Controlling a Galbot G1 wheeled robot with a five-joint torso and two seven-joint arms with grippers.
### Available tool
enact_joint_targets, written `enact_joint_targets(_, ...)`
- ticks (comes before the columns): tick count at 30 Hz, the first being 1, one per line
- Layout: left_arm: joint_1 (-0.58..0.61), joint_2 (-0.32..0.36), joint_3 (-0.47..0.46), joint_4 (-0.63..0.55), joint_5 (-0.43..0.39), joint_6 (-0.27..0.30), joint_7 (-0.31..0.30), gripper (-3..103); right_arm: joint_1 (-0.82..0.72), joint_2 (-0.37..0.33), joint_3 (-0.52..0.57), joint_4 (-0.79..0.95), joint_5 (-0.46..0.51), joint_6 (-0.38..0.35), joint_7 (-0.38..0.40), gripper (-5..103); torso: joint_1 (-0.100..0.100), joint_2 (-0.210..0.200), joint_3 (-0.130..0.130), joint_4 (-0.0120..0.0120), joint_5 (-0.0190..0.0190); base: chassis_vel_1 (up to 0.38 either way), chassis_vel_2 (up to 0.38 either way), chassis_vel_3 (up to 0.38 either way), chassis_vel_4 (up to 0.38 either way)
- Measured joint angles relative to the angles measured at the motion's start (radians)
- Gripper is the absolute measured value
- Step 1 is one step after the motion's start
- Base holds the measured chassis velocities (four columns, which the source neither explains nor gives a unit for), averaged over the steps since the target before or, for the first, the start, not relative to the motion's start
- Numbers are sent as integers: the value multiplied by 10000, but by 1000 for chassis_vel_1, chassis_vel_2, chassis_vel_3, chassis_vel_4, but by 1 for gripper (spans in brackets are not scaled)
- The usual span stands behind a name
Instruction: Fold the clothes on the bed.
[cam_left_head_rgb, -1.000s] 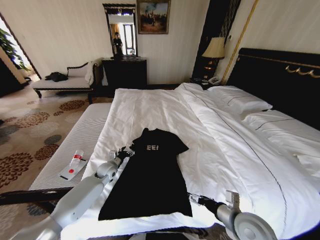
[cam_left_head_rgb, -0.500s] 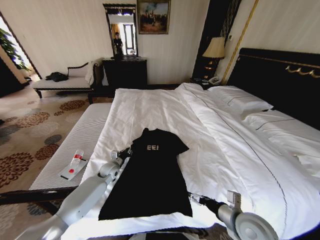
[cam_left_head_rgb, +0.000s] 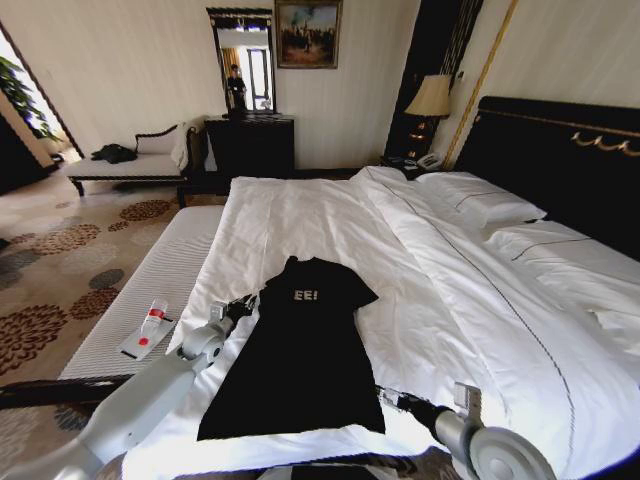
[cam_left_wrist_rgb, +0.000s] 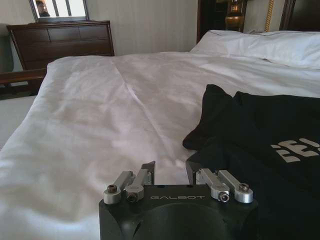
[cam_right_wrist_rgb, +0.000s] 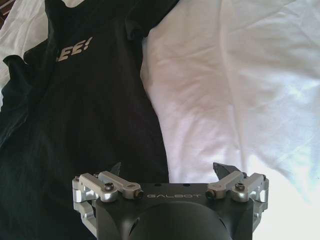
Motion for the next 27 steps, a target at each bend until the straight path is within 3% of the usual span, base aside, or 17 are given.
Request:
enact_joint_targets(3, -430, -16, 225, 296, -88, -38, 238, 54, -46, 7, 25, 36, 1, 1, -16, 100, 0, 0, 0, 0, -1, 0, 0, 0, 0)
enact_joint_targets(5, -625, -52, 395, 420, -149, -50, 371, 54, -51, 19, 31, 59, 2, 1, -21, 100, 0, 0, 0, -3, -1, 0, 0, 0, 0)
enact_joint_targets(9, -1311, -65, 1267, 712, -493, -41, 808, 77, -90, 86, 43, 187, 15, 1, 10, 100, 1, 0, 0, -3, 0, 0, 0, 0, 0)
enact_joint_targets(10, -1311, -65, 1267, 712, -493, -41, 808, 77, -90, 86, 43, 187, 15, 1, 10, 100, 1, 0, 0, -3, 0, 0, 0, 0, 0)
enact_joint_targets(12, -1708, 116, 1873, 763, -676, -34, 1164, 88, -141, 91, 87, 230, 15, 1, 25, 100, 0, 0, 0, -2, -1, 0, 0, 0, 0)
enact_joint_targets(14, -1905, 192, 2117, 810, -739, -23, 1295, 88, -154, 91, 116, 239, 16, 1, 29, 100, 0, 0, 0, 0, 2, 0, 0, 0, 0)
enact_joint_targets(15, -2101, 214, 2338, 929, -767, -8, 1403, 97, -164, 81, 149, 247, 24, 1, 31, 100, 0, 0, 0, 2, 2, 0, 0, 0, 0)
enact_joint_targets(22, -2780, -282, 2803, 1627, -860, 57, 1461, 102, -141, 68, 177, 249, 53, 1, 61, 100, 1, 0, 1, -4, -1, 0, 0, 0, 0)
enact_joint_targets(24, -2862, -419, 2882, 1706, -892, 61, 1417, 100, -146, 71, 181, 248, 61, 1, 68, 100, 1, -1, 0, -3, 3, 0, 0, 0, 0)
enact_joint_targets(27, -2826, -671, 2864, 1881, -900, 21, 1254, 89, -162, 25, 243, 244, 97, 1, 70, 100, 0, 0, 0, -1, 1, 0, 0, 0, 0)
